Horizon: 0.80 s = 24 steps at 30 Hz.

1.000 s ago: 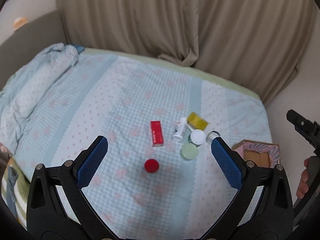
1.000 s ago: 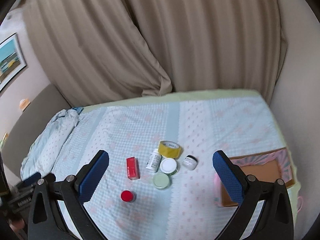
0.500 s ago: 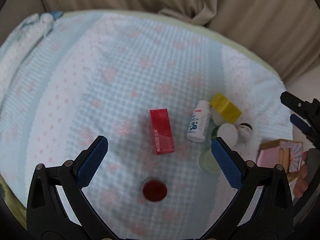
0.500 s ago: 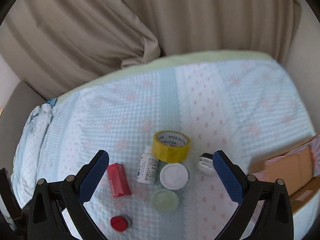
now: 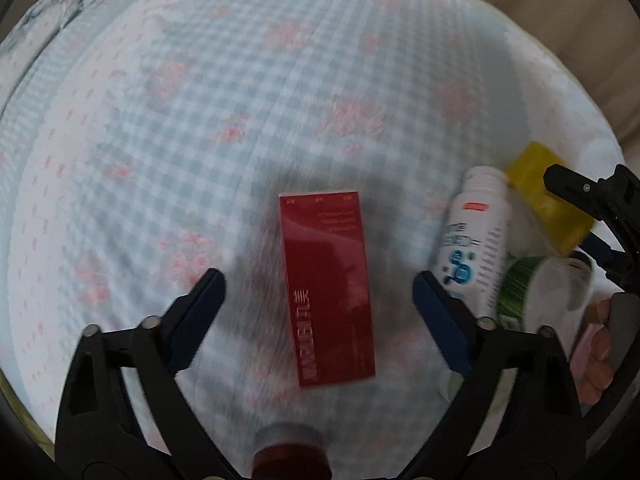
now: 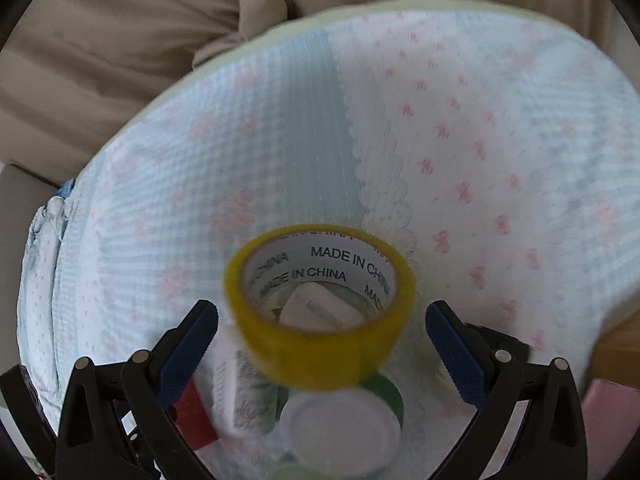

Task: Organize rigid objects
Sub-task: 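Grasp the red MARUBI box with the left tool while the right tool grasps the yellow tape roll, then lift the red box with the left tool while the right tool carries the tape toward the cardboard box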

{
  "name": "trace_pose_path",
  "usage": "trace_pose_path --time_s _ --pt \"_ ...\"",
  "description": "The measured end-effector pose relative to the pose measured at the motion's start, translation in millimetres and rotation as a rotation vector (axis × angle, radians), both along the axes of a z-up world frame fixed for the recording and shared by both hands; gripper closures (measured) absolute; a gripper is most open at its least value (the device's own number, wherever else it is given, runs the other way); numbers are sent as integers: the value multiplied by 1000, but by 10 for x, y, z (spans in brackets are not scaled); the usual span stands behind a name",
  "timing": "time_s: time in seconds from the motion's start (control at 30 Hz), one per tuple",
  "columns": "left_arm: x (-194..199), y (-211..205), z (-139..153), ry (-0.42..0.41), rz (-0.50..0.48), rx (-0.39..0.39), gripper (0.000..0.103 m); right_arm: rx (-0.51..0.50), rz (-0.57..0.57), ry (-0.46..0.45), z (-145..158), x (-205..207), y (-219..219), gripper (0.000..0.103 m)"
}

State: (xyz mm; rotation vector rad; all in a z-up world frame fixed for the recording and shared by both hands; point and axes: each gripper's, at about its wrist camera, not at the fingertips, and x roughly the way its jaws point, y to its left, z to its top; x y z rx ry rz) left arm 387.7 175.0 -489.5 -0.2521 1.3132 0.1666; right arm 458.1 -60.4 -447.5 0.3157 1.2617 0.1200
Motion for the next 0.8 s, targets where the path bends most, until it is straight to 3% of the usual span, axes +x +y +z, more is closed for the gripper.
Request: trace_pose_path --time_s 0.23,0.4,0.8 --pt "79 -23 -292 35 22 10 31 -10 33 -4 -205 172 83 0" --pt "86 -139 -316 16 -11 52 61 6 28 -20 -221 212 62 5" --pt "57 -99 -164 2 -6 27 64 -1 32 -20 -218 190 50 5"
